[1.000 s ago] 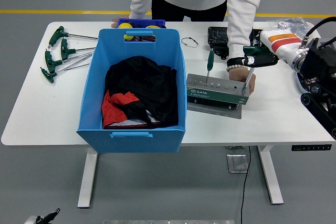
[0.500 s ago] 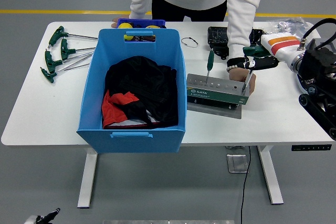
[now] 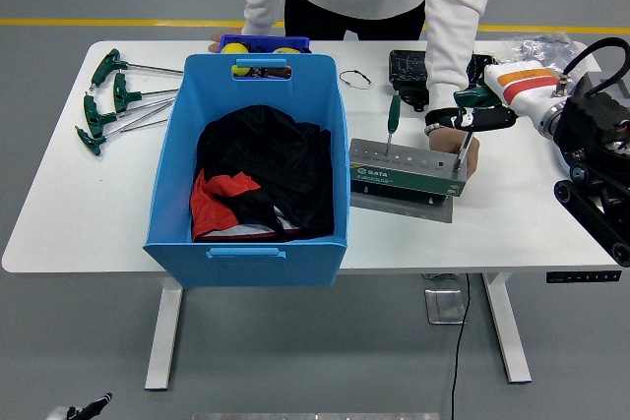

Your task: Lift tool from toolbox,place it in box,lift tool from toolbox,place it in box

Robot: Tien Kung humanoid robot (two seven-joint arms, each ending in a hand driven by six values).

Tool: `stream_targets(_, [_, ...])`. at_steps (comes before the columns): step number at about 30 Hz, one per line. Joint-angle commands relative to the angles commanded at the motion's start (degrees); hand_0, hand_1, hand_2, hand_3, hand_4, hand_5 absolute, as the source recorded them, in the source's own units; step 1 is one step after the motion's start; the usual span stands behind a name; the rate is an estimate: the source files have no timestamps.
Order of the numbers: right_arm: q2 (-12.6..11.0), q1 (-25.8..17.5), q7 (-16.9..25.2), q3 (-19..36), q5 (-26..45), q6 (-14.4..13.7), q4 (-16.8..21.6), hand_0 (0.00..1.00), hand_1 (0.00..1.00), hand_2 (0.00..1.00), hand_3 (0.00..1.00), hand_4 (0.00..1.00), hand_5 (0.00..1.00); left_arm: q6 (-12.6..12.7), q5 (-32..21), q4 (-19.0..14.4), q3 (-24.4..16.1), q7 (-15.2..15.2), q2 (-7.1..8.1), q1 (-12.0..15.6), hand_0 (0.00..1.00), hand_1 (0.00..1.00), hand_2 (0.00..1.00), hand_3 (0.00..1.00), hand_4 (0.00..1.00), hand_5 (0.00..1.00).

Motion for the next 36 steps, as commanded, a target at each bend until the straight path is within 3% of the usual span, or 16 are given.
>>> stream_targets(6, [0.2, 0.1, 0.0, -0.8, 0.7, -1.9, -0.5, 0.094, 0.071, 0.108, 0.120, 0.998, 0.930, 0.0, 0.3, 0.0, -0.2, 0.1, 0.06, 0.0, 0.710, 0.723, 0.739, 0.735, 0.745, 0.691])
stream_targets(7, [0.2, 0.2, 0.1, -0.9, 1.0, -2.6, -0.7, 0.071, 0.037, 0.075, 0.081, 0.998, 0.881, 0.0, 0.3, 0.0, -0.1, 0.1, 0.07, -0.1, 0.710, 0.723, 0.739, 0.735, 0.745, 0.691])
stream_targets(12, [0.3, 0.3, 1.1, -1.4, 2.2, -5.9, -1.8, 0.071, 0.037, 0.075, 0.081, 0.998, 0.881, -0.1, 0.0, 0.0, 0.1, 0.0, 0.14, -0.2, 0.708, 0.723, 0.738, 0.736, 0.745, 0.693])
stream_targets(13, [0.4, 0.3, 1.3, -1.4, 2.2, -6.3, -1.9, 0.031, 0.002, 0.027, 0.035, 0.998, 0.791, -0.1, 0.0, 0.0, 0.1, 0.0, 0.14, -0.2, 0.708, 0.723, 0.738, 0.736, 0.745, 0.693])
stream_targets(17, [0.4, 0.2, 3.7, -1.8, 2.9, -9.7, -3.0, 0.031, 0.002, 0.027, 0.035, 0.998, 0.791, -0.1, -0.2, 0.0, 0.3, -0.1, 0.16, -0.4, 0.708, 0.723, 0.738, 0.736, 0.745, 0.693])
stream_targets(18, [0.4, 0.1, 4.2, -1.9, 2.9, -10.5, -3.2, 0.002, 0.002, 0.002, 0.002, 0.998, 0.642, -0.1, -0.3, 0.0, 0.3, -0.1, 0.16, -0.4, 0.708, 0.722, 0.739, 0.736, 0.745, 0.693])
stream_targets(22, [0.3, 0.0, 5.4, -2.0, 2.7, -12.7, -3.4, 0.002, 0.002, 0.002, 0.002, 0.998, 0.642, -0.1, -0.3, 0.0, 0.4, -0.1, 0.16, -0.5, 0.708, 0.722, 0.739, 0.736, 0.745, 0.693])
stream_targets(23, [0.3, 0.0, 5.7, -1.9, 2.6, -13.1, -3.3, 0.002, 0.002, 0.002, 0.002, 0.998, 0.642, -0.1, -0.3, 0.0, 0.4, -0.1, 0.16, -0.5, 0.708, 0.722, 0.739, 0.736, 0.745, 0.693])
stream_targets(24, [0.2, 0.0, 5.9, -1.9, 2.5, -13.5, -3.3, 0.002, 0.002, 0.002, 0.002, 0.994, 0.569, -0.1, -0.3, 0.0, 0.4, -0.1, 0.17, -0.5, 0.708, 0.721, 0.739, 0.734, 0.745, 0.691])
stream_targets(36, [-0.5, 0.3, 7.2, -1.1, 2.2, -15.2, -2.3, 0.002, 0.002, 0.002, 0.002, 0.939, 0.566, -0.1, -0.2, 0.0, 0.1, -0.1, 0.23, -0.4, 0.708, 0.718, 0.736, 0.733, 0.745, 0.692])
